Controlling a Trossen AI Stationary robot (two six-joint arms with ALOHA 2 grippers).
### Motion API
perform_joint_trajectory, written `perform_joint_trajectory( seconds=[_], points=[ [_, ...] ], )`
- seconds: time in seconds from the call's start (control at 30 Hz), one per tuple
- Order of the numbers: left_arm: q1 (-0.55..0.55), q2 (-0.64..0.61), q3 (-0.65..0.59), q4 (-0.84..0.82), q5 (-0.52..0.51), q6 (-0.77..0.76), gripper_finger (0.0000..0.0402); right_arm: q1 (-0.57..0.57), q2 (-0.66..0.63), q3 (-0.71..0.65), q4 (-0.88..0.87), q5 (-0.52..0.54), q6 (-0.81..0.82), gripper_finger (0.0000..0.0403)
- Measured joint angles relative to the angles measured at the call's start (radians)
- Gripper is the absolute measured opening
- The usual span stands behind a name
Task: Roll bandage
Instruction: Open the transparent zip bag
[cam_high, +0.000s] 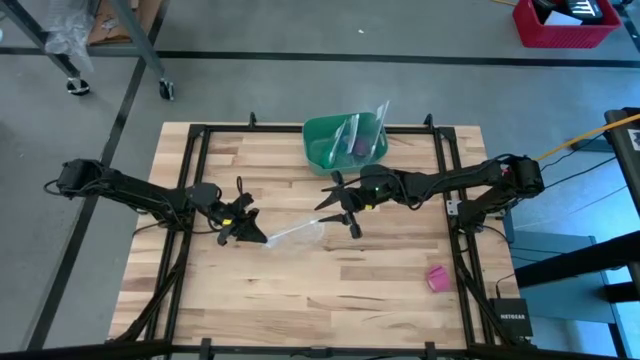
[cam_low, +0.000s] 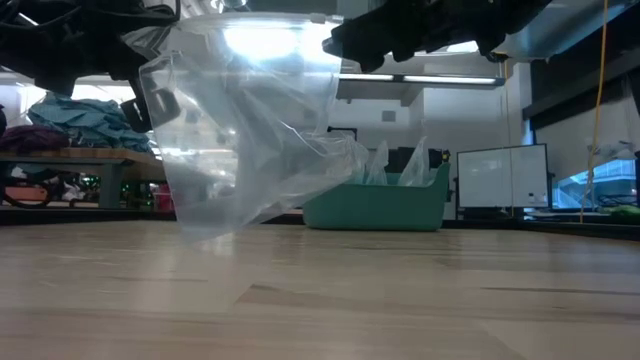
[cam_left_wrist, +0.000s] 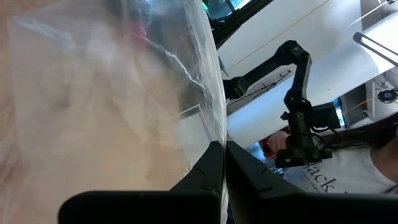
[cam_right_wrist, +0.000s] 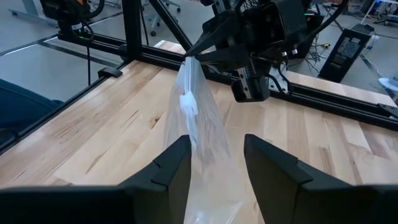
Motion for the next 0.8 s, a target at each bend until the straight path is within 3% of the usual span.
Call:
perform_joint_trajectory(
  seconds=[0.8],
  points=[
    [0.0, 0.0, 0.0, 0.0, 0.0, 0.0, 0.0, 0.0, 0.0, 0.0, 0.053, -0.079, -0.006, 0.0153]
  ],
)
